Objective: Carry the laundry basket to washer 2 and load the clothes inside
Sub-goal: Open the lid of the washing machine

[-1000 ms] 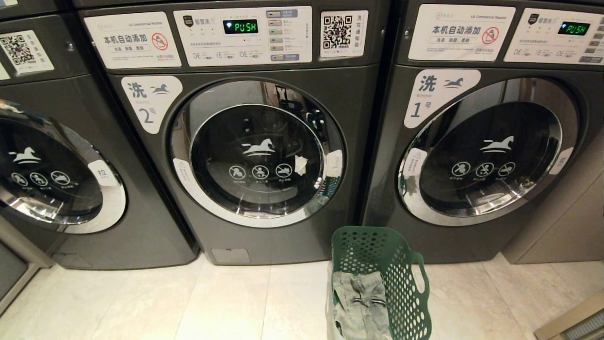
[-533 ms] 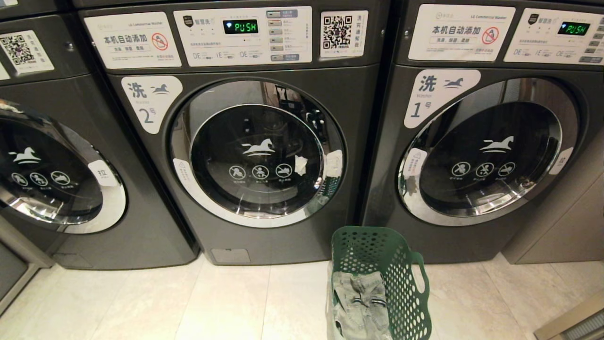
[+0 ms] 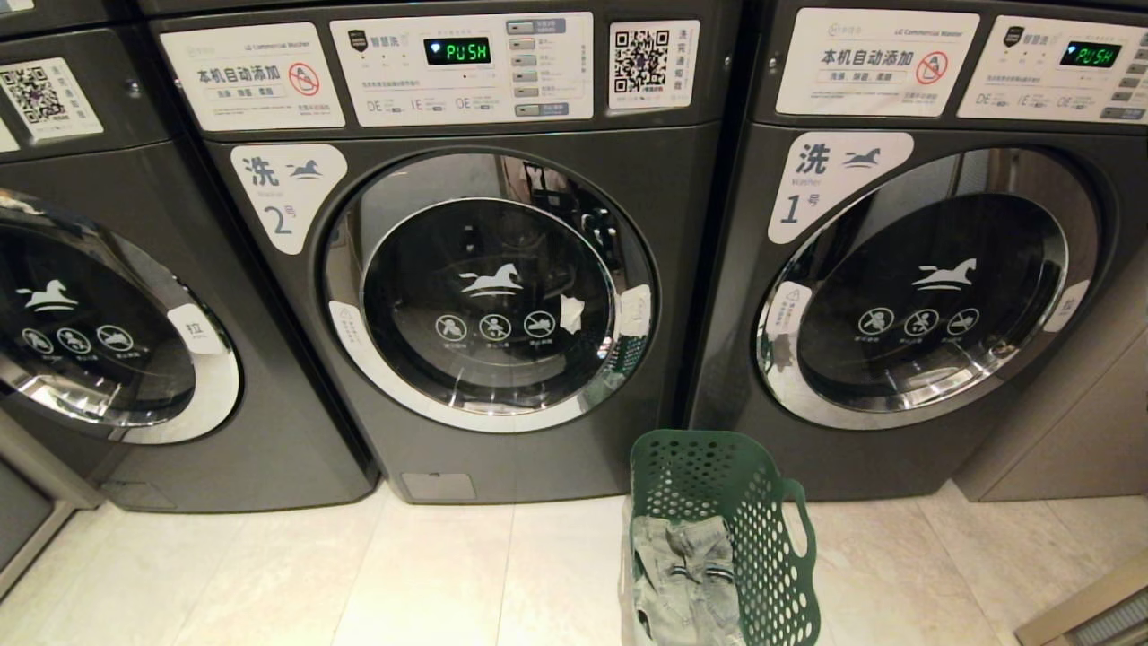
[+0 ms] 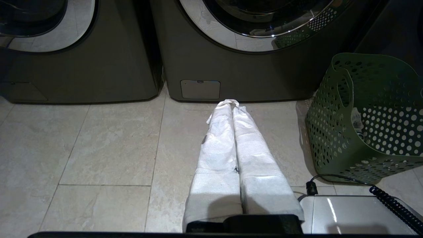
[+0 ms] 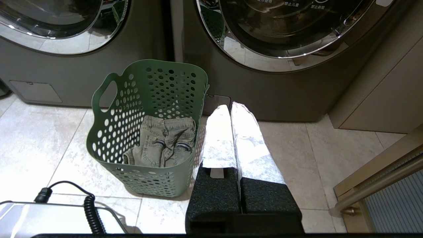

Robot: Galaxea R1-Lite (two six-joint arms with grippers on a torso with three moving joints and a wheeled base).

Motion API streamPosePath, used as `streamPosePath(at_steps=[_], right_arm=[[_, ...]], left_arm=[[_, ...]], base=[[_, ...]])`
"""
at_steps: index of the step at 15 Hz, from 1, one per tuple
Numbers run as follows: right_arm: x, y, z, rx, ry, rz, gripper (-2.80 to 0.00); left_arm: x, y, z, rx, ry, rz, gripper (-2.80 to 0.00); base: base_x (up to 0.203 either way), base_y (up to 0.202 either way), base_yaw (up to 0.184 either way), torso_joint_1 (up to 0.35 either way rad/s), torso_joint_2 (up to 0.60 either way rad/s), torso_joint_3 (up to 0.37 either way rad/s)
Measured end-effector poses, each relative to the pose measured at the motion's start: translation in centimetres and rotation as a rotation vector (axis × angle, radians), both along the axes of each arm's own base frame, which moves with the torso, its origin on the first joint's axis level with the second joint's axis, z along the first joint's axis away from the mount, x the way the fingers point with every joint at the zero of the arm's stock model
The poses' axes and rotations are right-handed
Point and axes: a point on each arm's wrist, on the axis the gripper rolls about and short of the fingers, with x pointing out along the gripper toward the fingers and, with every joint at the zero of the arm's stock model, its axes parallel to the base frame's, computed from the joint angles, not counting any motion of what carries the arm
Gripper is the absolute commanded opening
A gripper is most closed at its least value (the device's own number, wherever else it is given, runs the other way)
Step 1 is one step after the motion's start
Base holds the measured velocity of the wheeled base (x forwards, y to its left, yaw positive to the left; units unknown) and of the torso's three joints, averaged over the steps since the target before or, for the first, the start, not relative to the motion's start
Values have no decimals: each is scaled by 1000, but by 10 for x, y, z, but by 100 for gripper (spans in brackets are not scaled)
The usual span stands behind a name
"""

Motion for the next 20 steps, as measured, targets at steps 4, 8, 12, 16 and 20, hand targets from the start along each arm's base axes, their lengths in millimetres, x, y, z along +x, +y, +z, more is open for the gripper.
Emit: streamPosePath(at_steps=[4, 8, 12, 16, 20], right_arm=[[0, 0, 0, 0, 0, 0, -280], [0, 0, 0, 1, 0, 0, -280], [0, 0, 0, 4, 0, 0, -280], [0, 0, 0, 6, 0, 0, -280], [0, 0, 0, 6, 0, 0, -280]], left_arm=[[0, 0, 0, 1, 0, -1, -280], [0, 0, 0, 2, 0, 0, -280], [0, 0, 0, 3, 0, -1, -280], [0, 0, 0, 3, 0, -1, -280], [0, 0, 0, 2, 0, -1, -280]], base=[[0, 0, 0, 0, 0, 0], [0, 0, 0, 0, 0, 0], [1, -144, -3, 1, 7, 3], [0, -195, 0, 0, 1, 4], [0, -194, 1, 3, 1, 4]])
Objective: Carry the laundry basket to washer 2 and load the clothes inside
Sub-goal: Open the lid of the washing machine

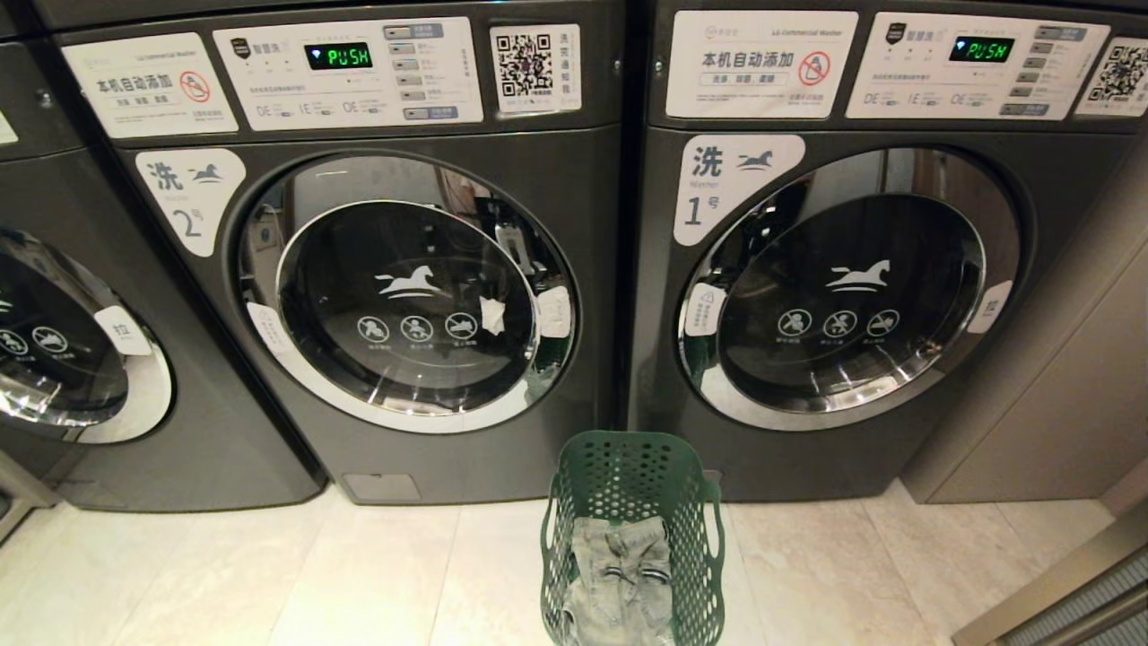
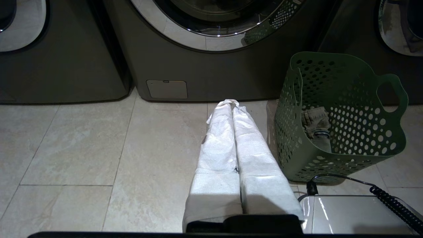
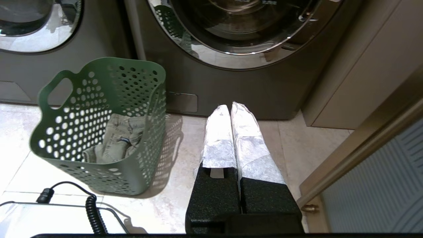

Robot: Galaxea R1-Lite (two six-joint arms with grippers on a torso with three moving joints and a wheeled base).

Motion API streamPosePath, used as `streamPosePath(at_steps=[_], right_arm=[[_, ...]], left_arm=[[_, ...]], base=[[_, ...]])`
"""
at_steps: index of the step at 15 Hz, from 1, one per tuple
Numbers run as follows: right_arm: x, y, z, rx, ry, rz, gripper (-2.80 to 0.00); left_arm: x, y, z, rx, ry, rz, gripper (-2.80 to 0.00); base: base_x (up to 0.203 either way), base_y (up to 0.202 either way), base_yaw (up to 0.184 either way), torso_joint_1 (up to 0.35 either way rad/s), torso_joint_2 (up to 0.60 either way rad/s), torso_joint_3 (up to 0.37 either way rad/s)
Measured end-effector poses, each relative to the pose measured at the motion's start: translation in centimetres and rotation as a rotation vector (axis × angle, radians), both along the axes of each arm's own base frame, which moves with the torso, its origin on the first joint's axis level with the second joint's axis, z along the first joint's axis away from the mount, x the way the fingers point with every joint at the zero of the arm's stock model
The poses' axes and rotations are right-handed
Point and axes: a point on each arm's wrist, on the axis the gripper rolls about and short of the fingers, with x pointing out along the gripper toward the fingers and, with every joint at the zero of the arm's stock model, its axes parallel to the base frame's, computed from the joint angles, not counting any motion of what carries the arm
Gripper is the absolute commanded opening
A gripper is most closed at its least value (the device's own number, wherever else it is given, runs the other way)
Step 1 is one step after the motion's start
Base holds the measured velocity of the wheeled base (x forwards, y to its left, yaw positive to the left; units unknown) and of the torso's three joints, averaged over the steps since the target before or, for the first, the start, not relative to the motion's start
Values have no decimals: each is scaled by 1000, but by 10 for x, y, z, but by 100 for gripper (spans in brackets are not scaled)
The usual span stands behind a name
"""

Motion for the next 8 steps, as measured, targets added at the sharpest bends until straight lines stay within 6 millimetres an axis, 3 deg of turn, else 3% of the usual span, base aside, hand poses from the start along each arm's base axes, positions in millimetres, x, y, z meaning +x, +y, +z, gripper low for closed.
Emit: streamPosePath(at_steps=[5, 8], right_arm=[[0, 0, 0, 0, 0, 0, -280], [0, 0, 0, 0, 0, 0, -280]], left_arm=[[0, 0, 0, -1, 0, 1, -280], [0, 0, 0, -4, 0, 1, -280]], base=[[0, -187, 2, 3, 4, 3], [0, -32, 0, -1, 0, -1]])
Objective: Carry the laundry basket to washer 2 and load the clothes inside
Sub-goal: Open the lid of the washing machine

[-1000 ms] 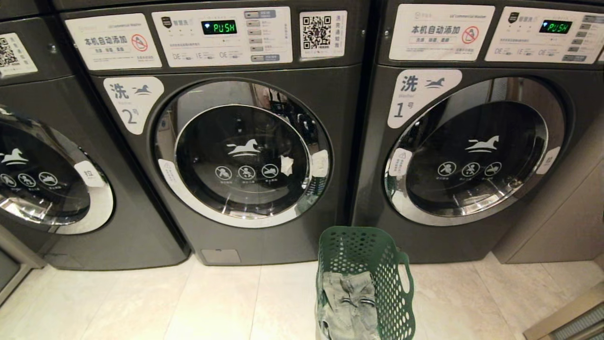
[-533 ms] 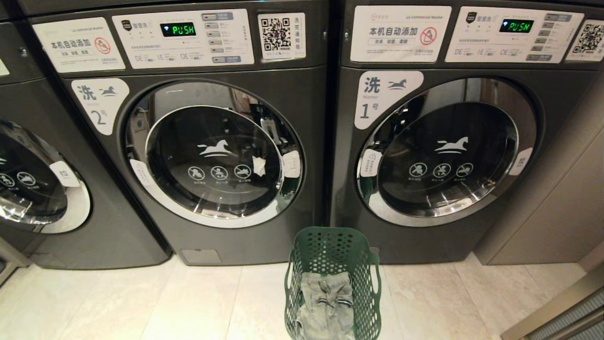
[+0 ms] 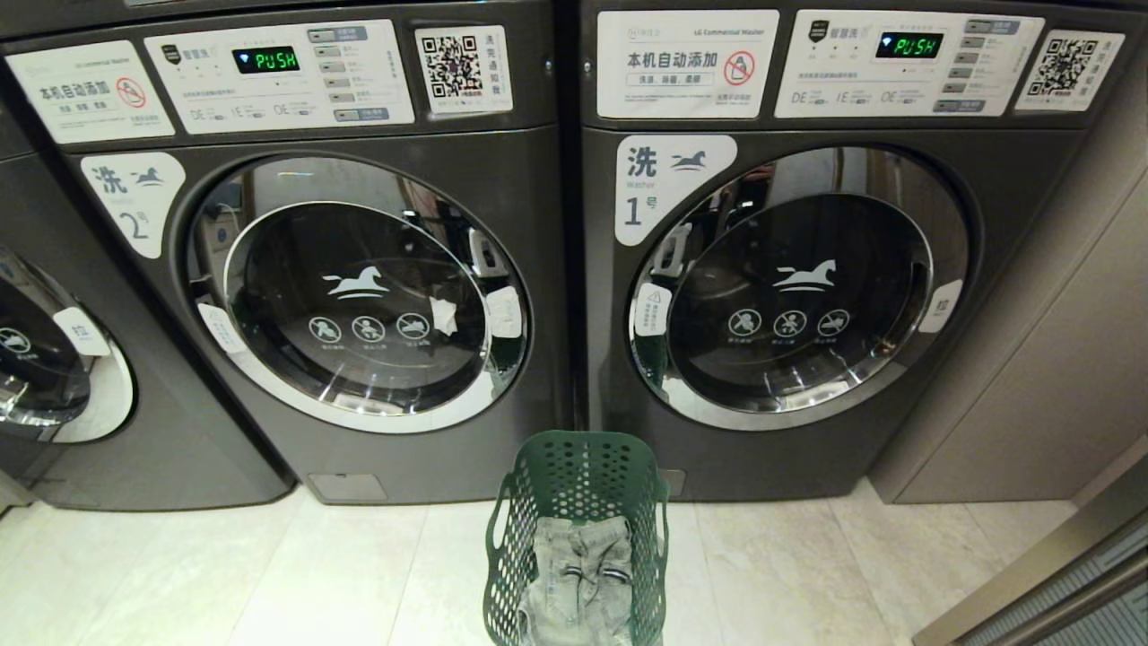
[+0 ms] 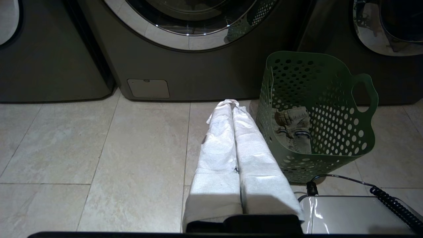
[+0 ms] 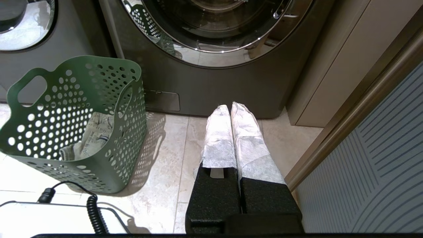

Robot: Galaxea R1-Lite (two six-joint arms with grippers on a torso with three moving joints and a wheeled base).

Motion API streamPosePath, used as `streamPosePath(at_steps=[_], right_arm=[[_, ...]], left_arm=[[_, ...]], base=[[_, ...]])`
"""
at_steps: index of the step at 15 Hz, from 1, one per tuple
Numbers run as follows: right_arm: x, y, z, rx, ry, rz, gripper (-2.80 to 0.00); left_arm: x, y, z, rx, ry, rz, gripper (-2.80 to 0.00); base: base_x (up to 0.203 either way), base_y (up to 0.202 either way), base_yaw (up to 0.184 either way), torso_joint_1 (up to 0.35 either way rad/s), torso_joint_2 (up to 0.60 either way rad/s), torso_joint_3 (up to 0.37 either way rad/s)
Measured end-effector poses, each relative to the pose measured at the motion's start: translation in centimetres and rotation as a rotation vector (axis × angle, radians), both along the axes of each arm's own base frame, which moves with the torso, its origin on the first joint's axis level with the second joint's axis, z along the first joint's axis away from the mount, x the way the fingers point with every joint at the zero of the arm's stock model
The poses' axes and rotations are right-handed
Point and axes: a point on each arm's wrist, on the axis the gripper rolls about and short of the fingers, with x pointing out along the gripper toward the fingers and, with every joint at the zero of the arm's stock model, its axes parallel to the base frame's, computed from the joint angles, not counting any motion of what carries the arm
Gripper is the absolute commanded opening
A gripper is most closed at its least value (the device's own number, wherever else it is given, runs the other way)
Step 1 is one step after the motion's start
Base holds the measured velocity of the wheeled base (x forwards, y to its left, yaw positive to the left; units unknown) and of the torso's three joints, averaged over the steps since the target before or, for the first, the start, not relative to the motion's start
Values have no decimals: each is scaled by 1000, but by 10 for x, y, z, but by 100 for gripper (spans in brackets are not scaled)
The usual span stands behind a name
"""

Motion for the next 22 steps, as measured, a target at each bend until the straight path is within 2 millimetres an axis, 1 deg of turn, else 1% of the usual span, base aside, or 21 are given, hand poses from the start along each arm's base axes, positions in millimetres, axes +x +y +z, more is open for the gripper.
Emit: streamPosePath(at_steps=[22], right_arm=[[0, 0, 0, 1, 0, 0, -280]], left_arm=[[0, 0, 0, 10, 0, -4, -280]], base=[[0, 0, 0, 0, 0, 0]])
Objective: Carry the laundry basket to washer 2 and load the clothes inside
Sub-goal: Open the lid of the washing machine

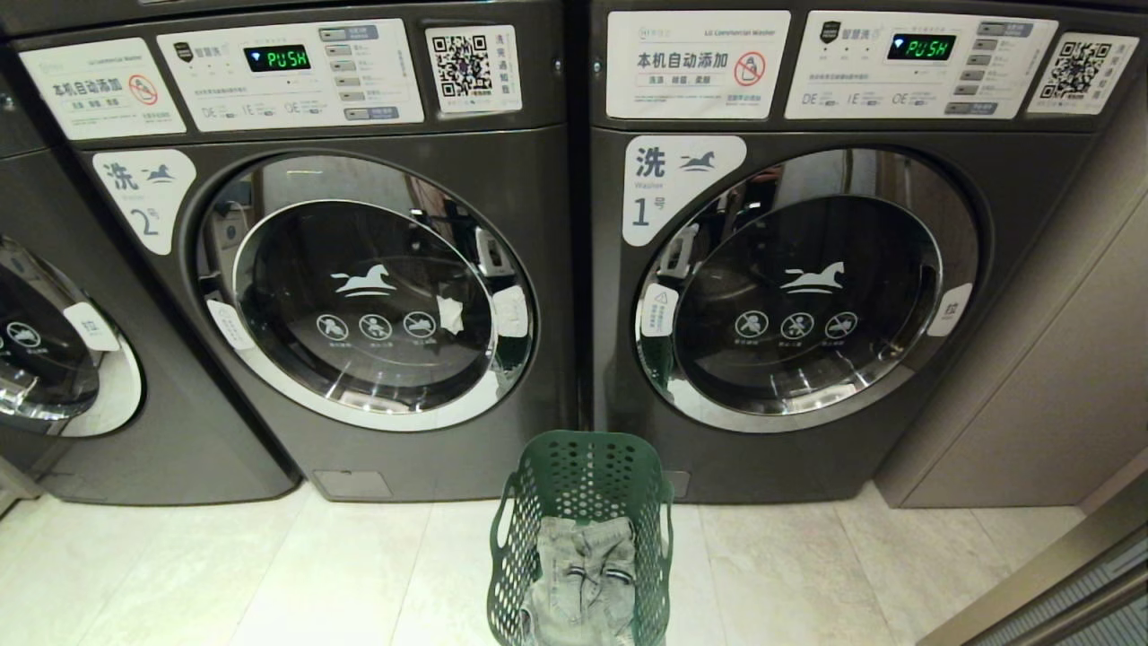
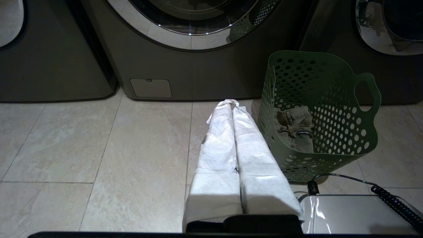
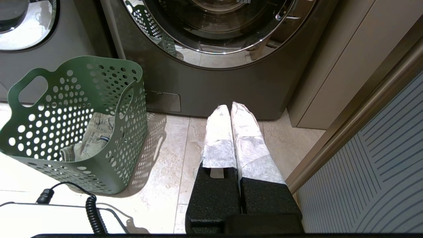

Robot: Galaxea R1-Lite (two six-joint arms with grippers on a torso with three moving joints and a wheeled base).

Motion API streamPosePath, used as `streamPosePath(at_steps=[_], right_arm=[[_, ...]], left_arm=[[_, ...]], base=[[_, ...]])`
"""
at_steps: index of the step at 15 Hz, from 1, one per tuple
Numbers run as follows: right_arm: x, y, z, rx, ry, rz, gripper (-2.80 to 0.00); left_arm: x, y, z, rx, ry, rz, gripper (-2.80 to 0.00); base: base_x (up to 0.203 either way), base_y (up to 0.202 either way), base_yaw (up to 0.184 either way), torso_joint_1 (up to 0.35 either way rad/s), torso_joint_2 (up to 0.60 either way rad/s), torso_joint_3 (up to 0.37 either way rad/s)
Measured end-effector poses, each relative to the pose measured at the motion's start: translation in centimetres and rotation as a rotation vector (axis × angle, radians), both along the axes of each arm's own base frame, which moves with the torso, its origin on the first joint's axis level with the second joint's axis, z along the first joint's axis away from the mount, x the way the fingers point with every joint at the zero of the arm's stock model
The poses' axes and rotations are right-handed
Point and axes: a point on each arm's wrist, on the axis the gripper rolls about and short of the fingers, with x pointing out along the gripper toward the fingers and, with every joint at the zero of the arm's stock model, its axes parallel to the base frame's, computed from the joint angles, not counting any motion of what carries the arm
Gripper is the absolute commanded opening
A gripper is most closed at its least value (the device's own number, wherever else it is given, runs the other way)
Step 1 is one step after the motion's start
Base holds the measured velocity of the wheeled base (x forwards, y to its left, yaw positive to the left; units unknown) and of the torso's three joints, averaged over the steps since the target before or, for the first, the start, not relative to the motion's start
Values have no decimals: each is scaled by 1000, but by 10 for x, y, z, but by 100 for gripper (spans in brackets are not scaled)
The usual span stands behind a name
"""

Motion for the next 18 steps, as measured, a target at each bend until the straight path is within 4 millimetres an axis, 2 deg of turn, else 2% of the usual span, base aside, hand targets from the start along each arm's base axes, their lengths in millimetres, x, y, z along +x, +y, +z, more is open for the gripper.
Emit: streamPosePath(at_steps=[18], right_arm=[[0, 0, 0, 0, 0, 0, -280]], left_arm=[[0, 0, 0, 15, 1, -4, -280]], base=[[0, 0, 0, 2, 2, -180]])
